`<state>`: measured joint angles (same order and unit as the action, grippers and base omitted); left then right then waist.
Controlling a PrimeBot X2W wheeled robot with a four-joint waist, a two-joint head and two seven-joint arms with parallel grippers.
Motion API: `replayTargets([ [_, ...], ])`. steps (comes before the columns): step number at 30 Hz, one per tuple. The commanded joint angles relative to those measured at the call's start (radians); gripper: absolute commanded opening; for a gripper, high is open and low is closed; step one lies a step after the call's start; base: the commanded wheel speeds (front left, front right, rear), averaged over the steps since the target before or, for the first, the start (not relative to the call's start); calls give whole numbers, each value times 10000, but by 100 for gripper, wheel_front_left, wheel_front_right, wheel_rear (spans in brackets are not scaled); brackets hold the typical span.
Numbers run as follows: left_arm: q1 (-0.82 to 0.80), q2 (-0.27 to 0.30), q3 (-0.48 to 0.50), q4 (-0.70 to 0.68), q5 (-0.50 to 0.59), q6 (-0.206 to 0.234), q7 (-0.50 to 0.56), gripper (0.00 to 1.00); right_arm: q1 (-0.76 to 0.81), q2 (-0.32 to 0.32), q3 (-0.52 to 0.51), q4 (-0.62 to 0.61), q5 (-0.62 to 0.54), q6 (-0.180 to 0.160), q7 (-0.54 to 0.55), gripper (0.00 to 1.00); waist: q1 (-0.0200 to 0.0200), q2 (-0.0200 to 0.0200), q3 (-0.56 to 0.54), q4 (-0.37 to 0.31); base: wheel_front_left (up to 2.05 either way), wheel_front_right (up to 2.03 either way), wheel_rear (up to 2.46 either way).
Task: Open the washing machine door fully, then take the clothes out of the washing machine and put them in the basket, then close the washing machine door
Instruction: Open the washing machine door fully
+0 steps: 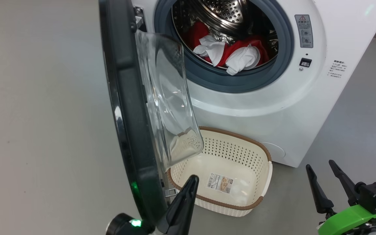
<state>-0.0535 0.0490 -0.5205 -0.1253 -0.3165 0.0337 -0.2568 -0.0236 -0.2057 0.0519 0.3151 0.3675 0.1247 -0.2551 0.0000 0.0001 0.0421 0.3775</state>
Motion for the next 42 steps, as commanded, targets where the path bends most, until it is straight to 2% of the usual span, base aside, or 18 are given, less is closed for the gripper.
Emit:
replayTargets([
  [1,-38,12,206,165,-221,60,-49,0,-247,-124,258,-253,-37,60,-66,100,0,-1,-22,-17,0,0,0],
  [8,-110,15,549,1825,-711,368,-49,0,-170,-84,276,-264,-14,60,-66,100,0,-1,-84,-54,0,0,0],
  [16,-130,15,1148,2412,-832,412,-49,0,-113,-84,264,-318,7,60,-66,100,0,-1,-123,-20,0,0,0],
  [25,168,48,2166,2241,-855,609,-49,0,-73,-81,242,-401,-4,60,-67,100,0,-1,-93,90,0,0,0],
  [42,149,767,4809,2064,-785,808,-49,0,-219,-126,305,-461,6,60,-67,100,0,-1,89,111,0,0,0],
])
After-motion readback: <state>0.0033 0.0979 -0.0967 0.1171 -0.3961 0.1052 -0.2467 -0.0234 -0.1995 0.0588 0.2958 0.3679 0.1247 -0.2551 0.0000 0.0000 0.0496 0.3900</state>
